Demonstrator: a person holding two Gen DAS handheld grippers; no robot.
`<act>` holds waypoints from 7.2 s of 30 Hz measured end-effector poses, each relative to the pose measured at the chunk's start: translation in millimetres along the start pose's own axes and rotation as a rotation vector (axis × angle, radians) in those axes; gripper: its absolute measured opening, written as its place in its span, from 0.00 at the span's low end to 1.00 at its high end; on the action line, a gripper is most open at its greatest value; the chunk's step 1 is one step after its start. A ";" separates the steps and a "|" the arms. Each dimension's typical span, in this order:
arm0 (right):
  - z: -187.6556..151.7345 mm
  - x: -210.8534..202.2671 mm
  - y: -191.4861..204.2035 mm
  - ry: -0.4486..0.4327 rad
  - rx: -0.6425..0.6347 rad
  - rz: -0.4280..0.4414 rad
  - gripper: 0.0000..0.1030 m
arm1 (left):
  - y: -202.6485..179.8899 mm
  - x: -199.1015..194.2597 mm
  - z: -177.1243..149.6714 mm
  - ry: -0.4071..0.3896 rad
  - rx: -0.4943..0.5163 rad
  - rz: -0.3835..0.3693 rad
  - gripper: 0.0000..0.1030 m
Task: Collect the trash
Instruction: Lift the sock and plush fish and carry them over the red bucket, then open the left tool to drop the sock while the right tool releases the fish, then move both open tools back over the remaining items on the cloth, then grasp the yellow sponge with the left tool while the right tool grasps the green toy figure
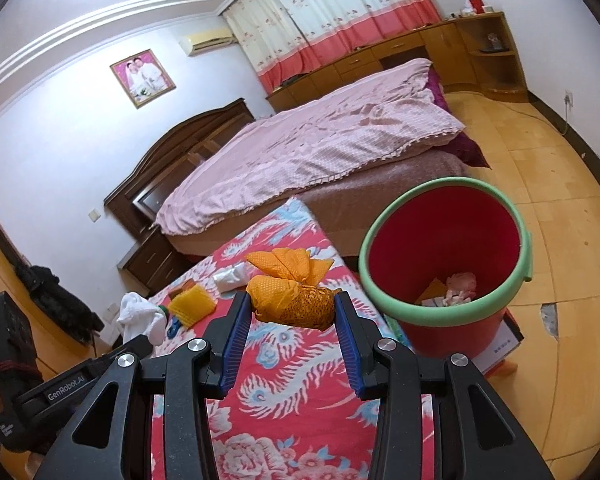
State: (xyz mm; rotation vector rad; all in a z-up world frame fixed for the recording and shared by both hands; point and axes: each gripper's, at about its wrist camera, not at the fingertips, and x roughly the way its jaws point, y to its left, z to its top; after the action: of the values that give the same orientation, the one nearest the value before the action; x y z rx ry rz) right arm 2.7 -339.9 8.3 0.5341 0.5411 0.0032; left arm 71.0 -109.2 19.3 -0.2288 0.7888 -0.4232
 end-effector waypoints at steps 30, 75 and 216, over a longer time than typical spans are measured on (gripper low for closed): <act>24.3 20.5 -101.5 0.002 0.152 -0.148 0.42 | -93.8 115.0 10.8 0.175 0.167 -0.065 0.19; 27.2 61.2 -158.7 0.070 0.236 -0.223 0.56 | -121.9 199.6 4.2 0.296 0.199 -0.072 0.31; -34.5 131.2 65.6 0.226 -0.219 -0.169 0.34 | 112.1 39.1 25.6 -0.063 -0.155 0.080 0.11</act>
State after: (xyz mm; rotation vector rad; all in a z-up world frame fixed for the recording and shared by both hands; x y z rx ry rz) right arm 107.6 -248.0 -49.2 0.2742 0.7949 -0.0384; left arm 145.7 -25.7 -27.7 -0.3528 0.7665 -0.2785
